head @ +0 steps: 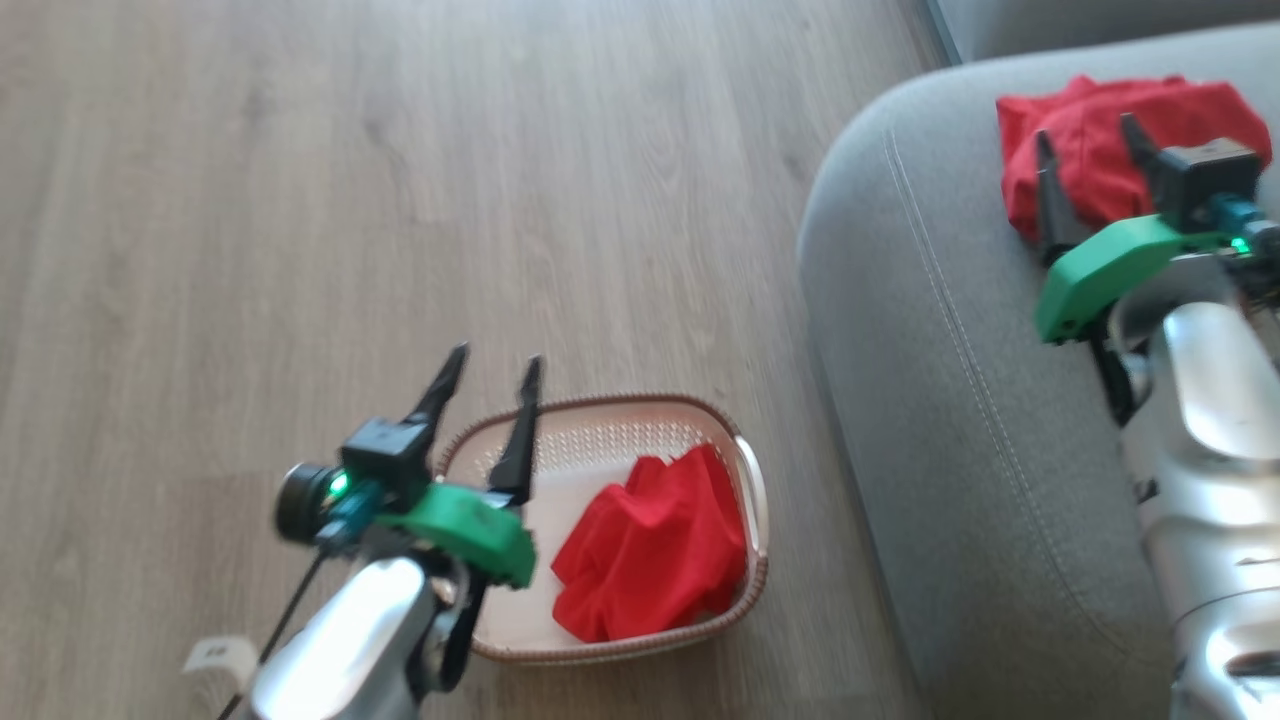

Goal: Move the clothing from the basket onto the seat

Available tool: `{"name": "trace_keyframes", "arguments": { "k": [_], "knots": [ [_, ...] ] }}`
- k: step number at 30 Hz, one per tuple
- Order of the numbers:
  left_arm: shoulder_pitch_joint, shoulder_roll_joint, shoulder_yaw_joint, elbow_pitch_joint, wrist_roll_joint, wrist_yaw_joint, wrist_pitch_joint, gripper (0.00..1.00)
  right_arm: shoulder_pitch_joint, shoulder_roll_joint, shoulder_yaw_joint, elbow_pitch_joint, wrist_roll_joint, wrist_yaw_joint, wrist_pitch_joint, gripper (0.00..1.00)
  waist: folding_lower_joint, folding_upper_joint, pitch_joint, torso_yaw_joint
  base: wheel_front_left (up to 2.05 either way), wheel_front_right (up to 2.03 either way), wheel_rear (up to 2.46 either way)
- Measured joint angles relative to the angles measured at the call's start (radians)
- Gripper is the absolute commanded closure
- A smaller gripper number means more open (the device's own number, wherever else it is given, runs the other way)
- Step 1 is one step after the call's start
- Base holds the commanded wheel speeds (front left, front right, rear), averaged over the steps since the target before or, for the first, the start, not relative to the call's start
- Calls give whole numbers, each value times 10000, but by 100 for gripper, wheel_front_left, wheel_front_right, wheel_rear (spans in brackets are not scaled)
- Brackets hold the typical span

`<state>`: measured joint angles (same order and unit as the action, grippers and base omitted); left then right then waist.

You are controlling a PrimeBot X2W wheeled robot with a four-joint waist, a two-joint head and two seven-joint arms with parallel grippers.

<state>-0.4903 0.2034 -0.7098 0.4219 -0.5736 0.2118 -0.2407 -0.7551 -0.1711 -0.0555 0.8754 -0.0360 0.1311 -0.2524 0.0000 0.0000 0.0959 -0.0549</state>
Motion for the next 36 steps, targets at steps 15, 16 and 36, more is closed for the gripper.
{"name": "trace_keyframes", "arguments": {
  "k": [15, 16, 36],
  "knots": [
    [2126, 874, 1166, -800, -520, 807, -86, 0, 2365, 884, 819, -2121, 1091, 0, 0, 0, 0, 0, -993, 729, 0, 0, 0],
    [2308, 949, 1221, -876, -533, 871, -86, 0, 2626, 932, 750, -2320, 1091, 0, 0, 0, 0, 0, -1023, 757, 0, 0, 0],
    [4840, 1220, 2328, -2263, -217, 1225, -86, 0, 6444, 1133, 727, -5358, 2211, 0, 2, 0, 0, 0, -1333, 979, 0, 0, 0]
  ]
}}
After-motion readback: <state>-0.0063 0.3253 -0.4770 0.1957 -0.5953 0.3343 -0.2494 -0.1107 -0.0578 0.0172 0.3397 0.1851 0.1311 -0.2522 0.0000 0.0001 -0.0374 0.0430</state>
